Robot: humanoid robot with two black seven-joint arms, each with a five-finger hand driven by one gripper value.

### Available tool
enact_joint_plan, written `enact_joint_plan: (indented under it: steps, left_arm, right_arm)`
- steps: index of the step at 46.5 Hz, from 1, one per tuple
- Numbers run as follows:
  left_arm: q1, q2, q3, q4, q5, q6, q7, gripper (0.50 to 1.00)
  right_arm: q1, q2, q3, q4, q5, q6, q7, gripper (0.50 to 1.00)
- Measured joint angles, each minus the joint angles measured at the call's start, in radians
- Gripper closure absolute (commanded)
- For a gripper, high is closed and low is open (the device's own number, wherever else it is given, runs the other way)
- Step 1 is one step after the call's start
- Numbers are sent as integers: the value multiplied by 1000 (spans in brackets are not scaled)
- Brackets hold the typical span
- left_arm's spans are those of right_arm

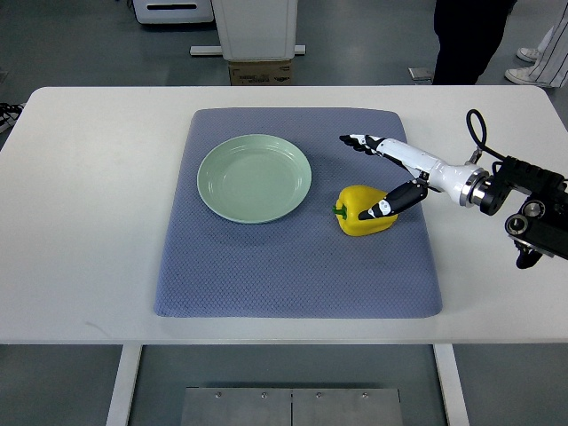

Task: Place yellow pepper on plate with right hand
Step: 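Reach the right hand down over the yellow bell pepper, then close the right hand fingers around the yellow pepper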

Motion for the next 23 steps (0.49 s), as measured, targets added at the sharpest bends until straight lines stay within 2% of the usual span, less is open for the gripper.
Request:
enact_joint_plan:
  steps: [6, 23]
  left_arm:
    - [0, 0, 0, 0, 0, 0, 0, 500]
    - [0, 0, 0, 1, 0, 0, 0, 500]
  right_arm:
    - [-1, 2, -18, -3, -9, -1, 24, 513]
    - [-12, 10, -37, -49, -23, -4, 24, 530]
